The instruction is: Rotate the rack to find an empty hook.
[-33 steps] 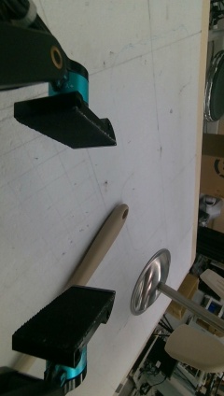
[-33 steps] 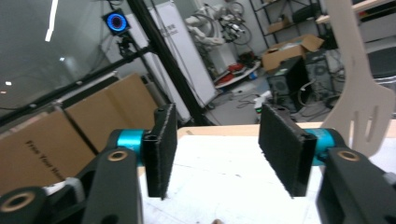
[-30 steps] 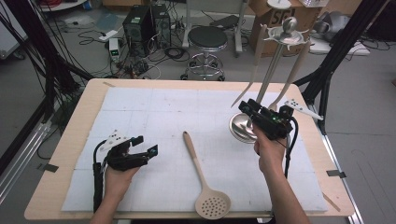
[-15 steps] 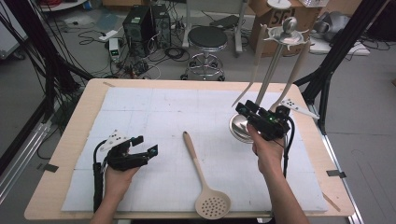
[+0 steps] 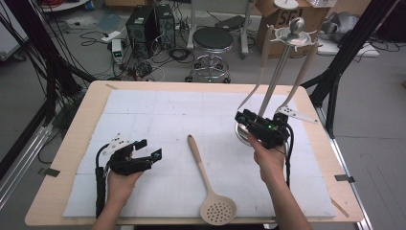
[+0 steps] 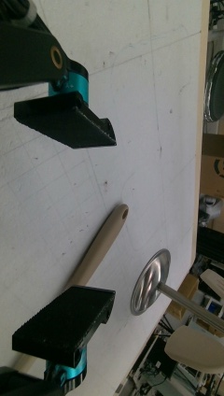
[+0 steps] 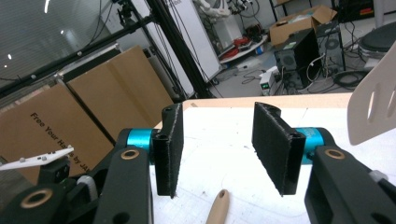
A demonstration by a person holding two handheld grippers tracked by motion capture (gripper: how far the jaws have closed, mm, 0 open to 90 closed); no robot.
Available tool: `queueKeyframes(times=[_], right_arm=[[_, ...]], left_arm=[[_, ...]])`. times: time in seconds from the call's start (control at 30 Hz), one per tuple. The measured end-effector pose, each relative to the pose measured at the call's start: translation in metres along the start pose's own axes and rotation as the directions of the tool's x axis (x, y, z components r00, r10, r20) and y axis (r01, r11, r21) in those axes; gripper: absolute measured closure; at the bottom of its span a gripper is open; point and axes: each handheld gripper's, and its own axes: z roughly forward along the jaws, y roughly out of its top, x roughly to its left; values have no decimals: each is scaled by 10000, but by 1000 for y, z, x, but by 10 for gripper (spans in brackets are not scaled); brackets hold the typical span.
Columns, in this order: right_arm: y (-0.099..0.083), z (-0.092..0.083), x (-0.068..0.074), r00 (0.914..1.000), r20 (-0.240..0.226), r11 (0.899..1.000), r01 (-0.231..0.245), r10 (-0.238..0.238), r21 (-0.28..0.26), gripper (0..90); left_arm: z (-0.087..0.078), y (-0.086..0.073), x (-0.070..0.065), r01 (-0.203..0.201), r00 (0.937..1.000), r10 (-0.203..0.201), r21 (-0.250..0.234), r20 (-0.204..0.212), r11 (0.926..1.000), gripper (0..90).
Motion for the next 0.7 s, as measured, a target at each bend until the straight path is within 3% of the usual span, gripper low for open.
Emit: queueKeyframes(times=[0.33, 0.7], right_arm=[[-6, 2, 3, 9997, -160, 9998, 164, -162, 121, 630], [-17, 7, 3, 9997, -228, 9983, 119, -106, 565, 658]], left_arm=[[0, 0, 0, 7, 10000, -7, -10, -3, 10000, 221], [0, 0, 0, -9, 10000, 9, -17, -20, 10000, 221]])
